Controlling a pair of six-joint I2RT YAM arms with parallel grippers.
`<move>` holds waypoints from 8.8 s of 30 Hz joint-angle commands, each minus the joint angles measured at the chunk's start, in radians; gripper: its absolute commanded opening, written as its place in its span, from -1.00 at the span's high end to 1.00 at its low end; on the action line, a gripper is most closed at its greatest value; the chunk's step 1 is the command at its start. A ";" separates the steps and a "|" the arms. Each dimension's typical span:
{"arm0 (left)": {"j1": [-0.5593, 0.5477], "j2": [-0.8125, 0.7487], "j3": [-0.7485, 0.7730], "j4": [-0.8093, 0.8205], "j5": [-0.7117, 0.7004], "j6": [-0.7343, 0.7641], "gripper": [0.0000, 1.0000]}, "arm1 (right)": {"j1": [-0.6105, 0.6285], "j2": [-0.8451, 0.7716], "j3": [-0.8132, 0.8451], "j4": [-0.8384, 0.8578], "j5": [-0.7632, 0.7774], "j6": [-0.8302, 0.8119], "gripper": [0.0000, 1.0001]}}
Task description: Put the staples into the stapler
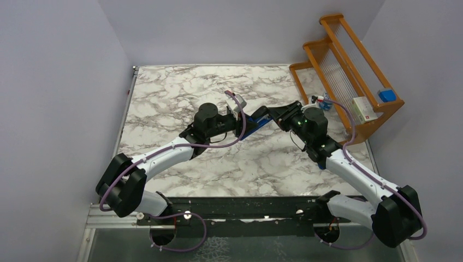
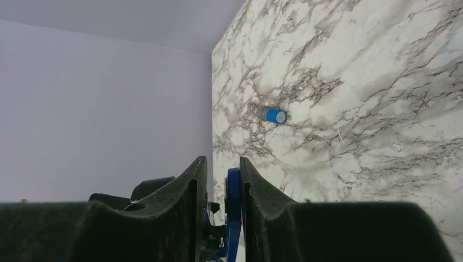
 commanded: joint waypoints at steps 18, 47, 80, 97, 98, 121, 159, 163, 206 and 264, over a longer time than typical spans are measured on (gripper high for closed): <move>-0.009 -0.045 0.011 0.134 -0.058 -0.028 1.00 | 0.011 0.036 -0.030 0.048 -0.108 0.031 0.49; -0.009 -0.007 0.053 0.133 0.065 -0.053 -0.69 | 0.010 -0.031 0.078 -0.100 -0.014 -0.367 0.99; -0.140 0.240 0.509 -0.352 -0.435 -0.472 -0.36 | 0.010 -0.069 0.095 -0.157 0.415 -0.760 0.99; -0.204 0.440 0.801 -0.707 -0.635 -0.471 -0.53 | 0.011 -0.055 0.098 -0.090 0.394 -0.745 0.98; -0.204 0.435 0.795 -0.706 -0.648 -0.474 -0.53 | 0.011 -0.055 0.098 -0.089 0.392 -0.744 0.98; -0.137 0.286 0.598 -0.724 -0.796 -0.521 0.17 | 0.010 -0.086 0.078 -0.148 0.486 -0.645 0.98; -0.031 -0.302 -0.035 -0.143 -0.476 0.091 -0.78 | -0.032 -0.153 0.248 -0.130 0.098 -0.444 0.98; -0.012 -0.358 -0.038 -0.150 -0.218 0.293 -0.86 | -0.031 -0.144 0.275 -0.110 -0.046 -0.479 0.98; 0.004 -0.127 0.032 -0.010 -0.015 0.046 1.00 | -0.030 -0.156 0.217 0.021 -0.262 -0.449 0.98; 0.092 0.430 0.488 -1.375 -0.074 1.333 1.00 | -0.030 -0.340 0.210 -0.435 0.001 -0.493 0.01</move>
